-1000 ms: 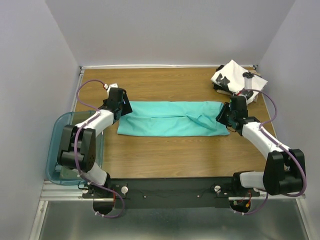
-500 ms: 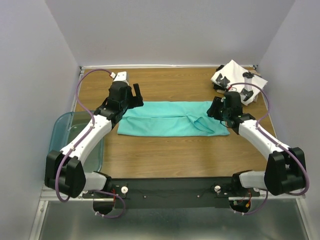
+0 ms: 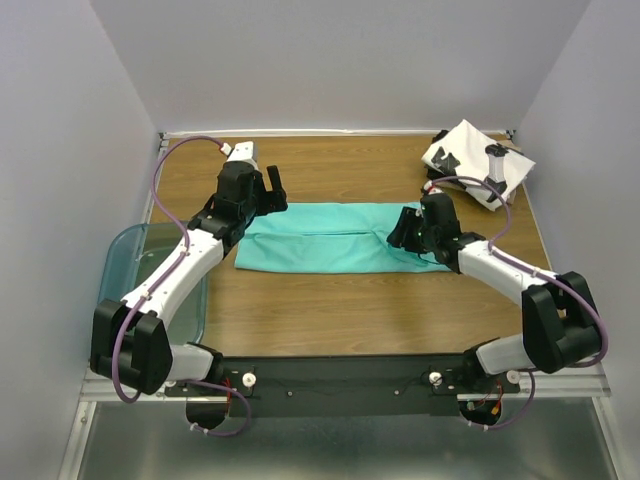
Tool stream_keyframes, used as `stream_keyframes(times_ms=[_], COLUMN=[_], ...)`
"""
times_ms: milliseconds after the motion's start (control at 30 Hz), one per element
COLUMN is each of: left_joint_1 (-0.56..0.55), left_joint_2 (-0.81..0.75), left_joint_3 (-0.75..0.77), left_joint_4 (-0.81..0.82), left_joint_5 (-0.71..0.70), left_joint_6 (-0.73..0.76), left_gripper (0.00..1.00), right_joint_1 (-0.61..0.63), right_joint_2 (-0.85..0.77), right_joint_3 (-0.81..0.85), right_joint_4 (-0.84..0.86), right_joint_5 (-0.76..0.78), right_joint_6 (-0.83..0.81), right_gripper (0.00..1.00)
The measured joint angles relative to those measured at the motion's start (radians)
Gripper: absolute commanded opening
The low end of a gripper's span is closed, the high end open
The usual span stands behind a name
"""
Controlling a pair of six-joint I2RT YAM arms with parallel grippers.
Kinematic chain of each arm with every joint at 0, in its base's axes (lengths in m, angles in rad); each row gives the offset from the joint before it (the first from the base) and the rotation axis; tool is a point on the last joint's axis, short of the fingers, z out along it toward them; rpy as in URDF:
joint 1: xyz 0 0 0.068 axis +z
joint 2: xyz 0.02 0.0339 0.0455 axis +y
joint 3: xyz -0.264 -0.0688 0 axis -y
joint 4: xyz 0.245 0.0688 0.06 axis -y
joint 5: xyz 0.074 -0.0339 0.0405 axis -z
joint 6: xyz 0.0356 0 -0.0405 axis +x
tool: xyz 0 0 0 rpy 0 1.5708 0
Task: Fold and stack the t-shirts
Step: Fold the tshirt
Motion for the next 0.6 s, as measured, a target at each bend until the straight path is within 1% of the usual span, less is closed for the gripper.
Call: stream_keyframes(times_ms=[133, 367, 600], left_joint_1=[0.0, 0.0, 0.0], left_joint_2=[0.0, -0.013, -0.019], left_joint_3=[-0.006, -0.042, -0.045], left_joint_4=[0.002, 0.029, 0.031], left_joint_5=[0.001, 0.003, 0.005], left_joint_6=[0.002, 0.002, 0.003], left_gripper=[0.95, 0.95, 0.96], right_joint_1=[0.006, 0.017, 0.017], right_joint_2=[0.005, 0.037, 0.154], right_joint_3=[-0.046, -0.093, -0.093], right_joint_4=[0.013, 0.11, 0.234], right_joint_5=[0.001, 0.003, 0.002], right_joint_6=[0.043, 0.076, 0.077], right_gripper=[0.57, 0.58, 0.58])
